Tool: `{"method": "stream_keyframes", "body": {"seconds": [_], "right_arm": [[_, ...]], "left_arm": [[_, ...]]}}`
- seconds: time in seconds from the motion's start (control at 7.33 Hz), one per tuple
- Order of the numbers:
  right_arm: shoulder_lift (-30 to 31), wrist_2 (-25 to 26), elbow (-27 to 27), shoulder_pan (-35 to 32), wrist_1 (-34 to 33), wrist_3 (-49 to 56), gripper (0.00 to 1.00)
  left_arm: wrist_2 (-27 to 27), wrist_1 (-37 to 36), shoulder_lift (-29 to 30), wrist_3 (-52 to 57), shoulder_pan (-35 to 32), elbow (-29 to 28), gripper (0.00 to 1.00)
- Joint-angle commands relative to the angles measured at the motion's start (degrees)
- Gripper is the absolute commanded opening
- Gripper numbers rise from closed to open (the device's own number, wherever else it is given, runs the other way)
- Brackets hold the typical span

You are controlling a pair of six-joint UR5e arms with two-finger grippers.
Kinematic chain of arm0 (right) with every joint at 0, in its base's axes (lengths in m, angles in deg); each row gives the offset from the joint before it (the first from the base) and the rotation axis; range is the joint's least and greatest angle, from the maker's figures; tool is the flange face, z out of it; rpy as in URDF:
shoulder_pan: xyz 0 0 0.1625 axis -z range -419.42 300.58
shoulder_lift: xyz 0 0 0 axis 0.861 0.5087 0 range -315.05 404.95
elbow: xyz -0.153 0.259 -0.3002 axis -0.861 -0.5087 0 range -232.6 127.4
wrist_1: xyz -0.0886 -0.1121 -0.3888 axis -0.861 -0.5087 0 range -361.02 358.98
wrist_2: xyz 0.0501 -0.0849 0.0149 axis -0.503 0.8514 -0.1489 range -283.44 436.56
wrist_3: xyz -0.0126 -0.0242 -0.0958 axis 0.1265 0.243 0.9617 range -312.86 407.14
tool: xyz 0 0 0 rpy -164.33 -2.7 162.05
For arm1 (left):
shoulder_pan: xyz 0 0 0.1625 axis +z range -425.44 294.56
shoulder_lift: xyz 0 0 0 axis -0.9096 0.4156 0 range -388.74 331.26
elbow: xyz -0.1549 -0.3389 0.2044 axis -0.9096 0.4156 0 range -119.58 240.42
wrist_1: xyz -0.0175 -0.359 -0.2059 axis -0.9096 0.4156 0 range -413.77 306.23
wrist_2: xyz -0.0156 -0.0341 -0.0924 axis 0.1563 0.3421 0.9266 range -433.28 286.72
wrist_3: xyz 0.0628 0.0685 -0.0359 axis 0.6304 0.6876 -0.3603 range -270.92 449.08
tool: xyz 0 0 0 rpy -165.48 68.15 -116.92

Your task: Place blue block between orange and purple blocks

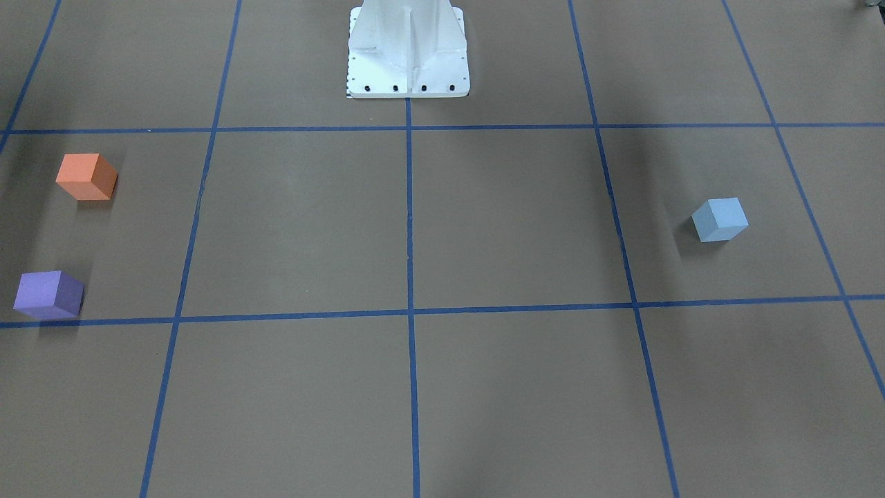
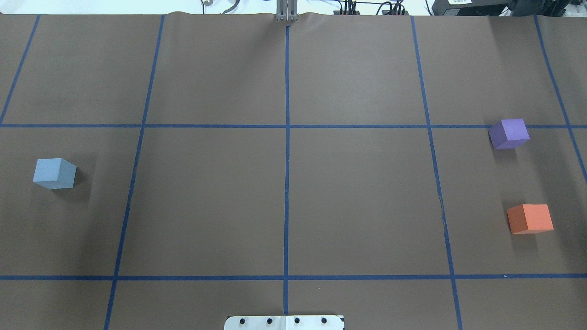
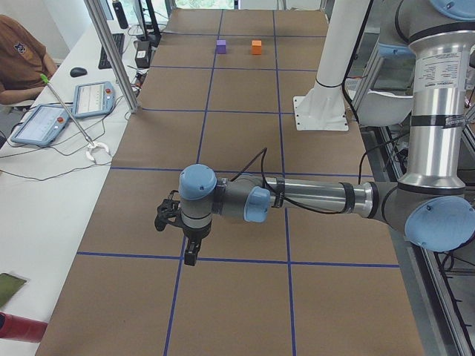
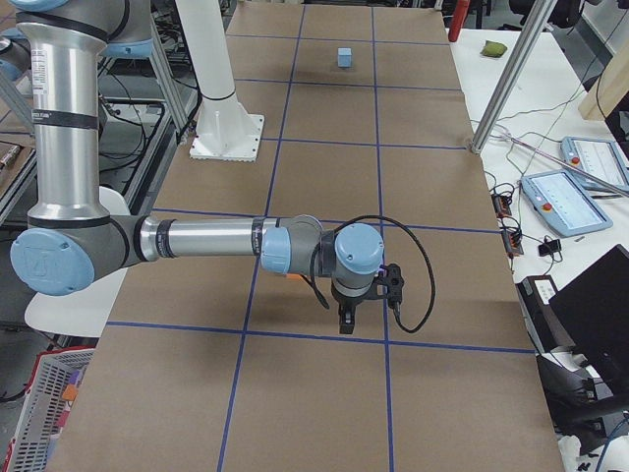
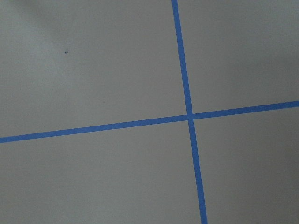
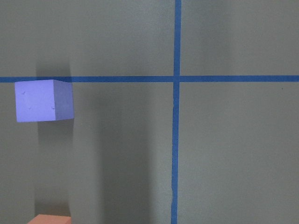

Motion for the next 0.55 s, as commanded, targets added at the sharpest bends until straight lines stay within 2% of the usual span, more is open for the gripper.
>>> {"method": "stream_keyframes", "body": {"seconds": [0.0, 0.41], "right_arm": [[-0.35, -0.11, 0.37, -0.02, 0.09, 0.04, 1.00], [-0.61, -0.19, 0.46, 0.07, 0.09, -0.14, 1.00]], "left_arm": [[-0.05, 0.00, 0.00, 0.00, 0.00, 0.08, 1.00], [-0.05, -0.09, 0.88, -0.09, 0.00, 2.61, 1.00]]}}
